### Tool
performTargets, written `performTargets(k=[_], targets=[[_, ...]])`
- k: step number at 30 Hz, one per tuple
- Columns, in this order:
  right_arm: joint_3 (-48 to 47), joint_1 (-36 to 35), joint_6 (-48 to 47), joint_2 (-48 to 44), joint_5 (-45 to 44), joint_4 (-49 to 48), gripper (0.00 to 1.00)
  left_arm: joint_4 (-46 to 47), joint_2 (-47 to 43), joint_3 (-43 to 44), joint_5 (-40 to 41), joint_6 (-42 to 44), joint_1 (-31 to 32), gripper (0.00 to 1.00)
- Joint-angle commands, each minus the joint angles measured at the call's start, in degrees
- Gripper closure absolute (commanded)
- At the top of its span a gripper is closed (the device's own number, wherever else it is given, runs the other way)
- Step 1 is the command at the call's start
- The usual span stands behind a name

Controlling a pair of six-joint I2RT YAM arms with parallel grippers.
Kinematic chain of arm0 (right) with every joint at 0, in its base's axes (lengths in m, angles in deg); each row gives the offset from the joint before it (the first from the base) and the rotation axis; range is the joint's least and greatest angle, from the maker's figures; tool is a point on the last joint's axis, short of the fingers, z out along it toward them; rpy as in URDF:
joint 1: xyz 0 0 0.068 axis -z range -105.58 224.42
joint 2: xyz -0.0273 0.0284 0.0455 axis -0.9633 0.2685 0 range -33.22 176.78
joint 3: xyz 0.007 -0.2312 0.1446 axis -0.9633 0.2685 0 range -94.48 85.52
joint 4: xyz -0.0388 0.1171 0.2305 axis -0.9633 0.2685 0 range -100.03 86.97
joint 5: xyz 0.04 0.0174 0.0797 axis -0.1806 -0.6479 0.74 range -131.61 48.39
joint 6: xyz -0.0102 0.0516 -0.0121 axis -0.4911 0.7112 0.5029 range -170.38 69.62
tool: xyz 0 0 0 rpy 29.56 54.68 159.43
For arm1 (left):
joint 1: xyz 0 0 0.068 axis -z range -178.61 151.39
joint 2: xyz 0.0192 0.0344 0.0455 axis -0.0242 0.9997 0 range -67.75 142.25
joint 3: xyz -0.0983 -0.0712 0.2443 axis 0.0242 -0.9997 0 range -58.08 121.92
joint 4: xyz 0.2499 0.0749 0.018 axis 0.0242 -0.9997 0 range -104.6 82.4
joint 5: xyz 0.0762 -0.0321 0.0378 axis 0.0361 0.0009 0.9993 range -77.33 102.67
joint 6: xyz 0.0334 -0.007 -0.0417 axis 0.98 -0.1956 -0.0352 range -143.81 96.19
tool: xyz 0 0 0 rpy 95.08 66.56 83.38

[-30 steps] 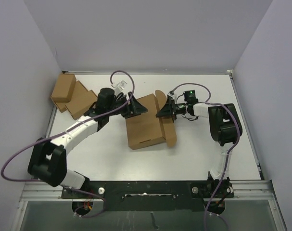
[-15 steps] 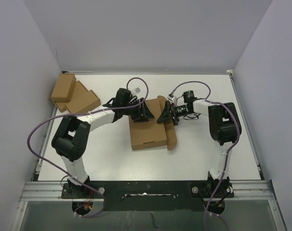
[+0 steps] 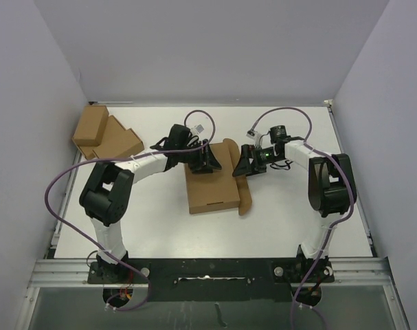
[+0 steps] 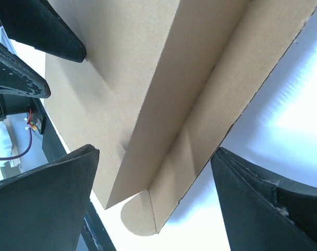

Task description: Fold the paper box

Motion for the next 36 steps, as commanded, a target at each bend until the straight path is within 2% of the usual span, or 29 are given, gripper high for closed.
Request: performTargets(k=[1,9,15,22,30,36], targets=[[0.8,-2.3,-2.2,-5.0,-0.7,-1.4,0.09,-2.2,2.4,3.1,0.5,2.5,0.0,0.51],[1.3,-9.6,-4.0,-9.3,-0.3,-1.9,0.14,-2.8,3.7,4.0,-0.1,2.7,0.1,0.51],[3.4,-12.5,-0.2,-9.9,3.1,-5.9,0.16,-3.2,4.6,4.7,-1.1,2.7,0.5,0.51],[5.5,-10.6,6.2,-6.5,8.9,-12.1,0.18,-2.5,4.5,3.6,-1.4,2.3,0.7,0.51],[6.8,-3.5,-1.9,-10.4,13.9,-9.3,0.16,-0.6,2.2,5.5,-4.2,3.2,0.6,0.47],[6.1,-0.7,-4.5,-10.1,12.9,-7.3,0.17,0.3,-2.7,7.7,-4.8,5.6,-0.1,0.41]])
